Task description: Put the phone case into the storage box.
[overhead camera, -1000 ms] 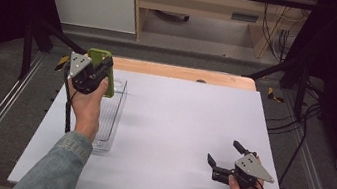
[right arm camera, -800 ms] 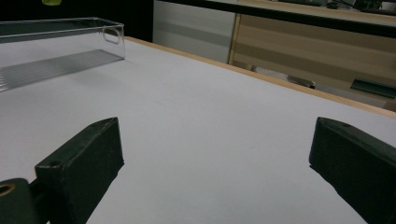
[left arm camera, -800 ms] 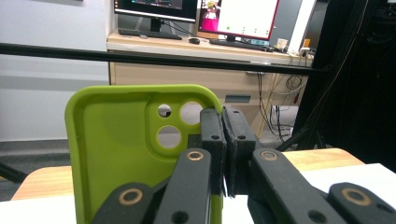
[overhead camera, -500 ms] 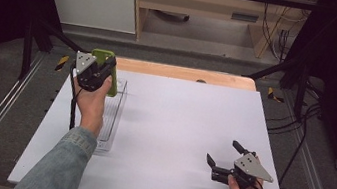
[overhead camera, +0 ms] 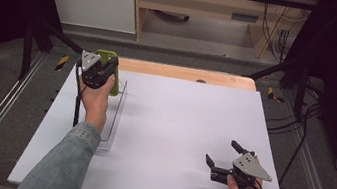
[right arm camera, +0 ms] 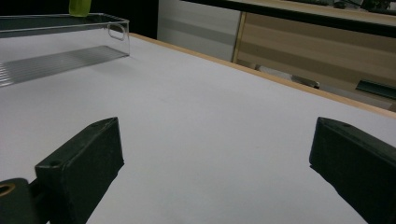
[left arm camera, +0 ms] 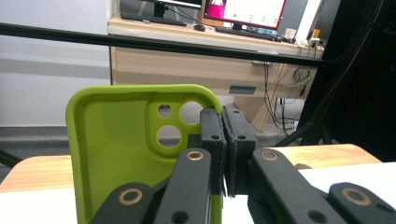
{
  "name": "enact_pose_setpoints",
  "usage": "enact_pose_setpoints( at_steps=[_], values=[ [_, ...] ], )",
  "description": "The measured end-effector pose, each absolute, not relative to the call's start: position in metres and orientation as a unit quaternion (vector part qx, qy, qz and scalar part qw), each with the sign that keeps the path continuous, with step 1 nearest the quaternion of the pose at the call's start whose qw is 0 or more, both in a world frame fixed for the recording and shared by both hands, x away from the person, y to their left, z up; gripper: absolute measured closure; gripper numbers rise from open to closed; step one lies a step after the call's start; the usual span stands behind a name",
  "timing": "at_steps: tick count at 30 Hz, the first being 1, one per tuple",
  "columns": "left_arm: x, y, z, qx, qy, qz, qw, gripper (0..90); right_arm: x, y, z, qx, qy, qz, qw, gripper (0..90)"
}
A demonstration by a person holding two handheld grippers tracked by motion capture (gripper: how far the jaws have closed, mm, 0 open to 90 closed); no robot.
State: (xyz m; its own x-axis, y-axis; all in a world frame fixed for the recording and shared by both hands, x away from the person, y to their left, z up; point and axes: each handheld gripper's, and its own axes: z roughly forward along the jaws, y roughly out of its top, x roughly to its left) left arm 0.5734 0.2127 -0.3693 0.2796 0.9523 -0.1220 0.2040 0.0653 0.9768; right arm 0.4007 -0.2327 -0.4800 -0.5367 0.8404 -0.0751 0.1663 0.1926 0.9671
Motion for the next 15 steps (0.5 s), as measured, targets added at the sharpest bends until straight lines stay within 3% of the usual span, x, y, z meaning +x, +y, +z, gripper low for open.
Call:
enact_pose_setpoints(
  at_steps=[15],
  values=[
    [0.578, 0.2098, -0.3766, 0.602, 0.49, 0.356, 0.52, 87.7, 0.4005, -0.2323, -0.4801, 0.359, 0.704, 0.523, 0.32, 3.2]
  ],
)
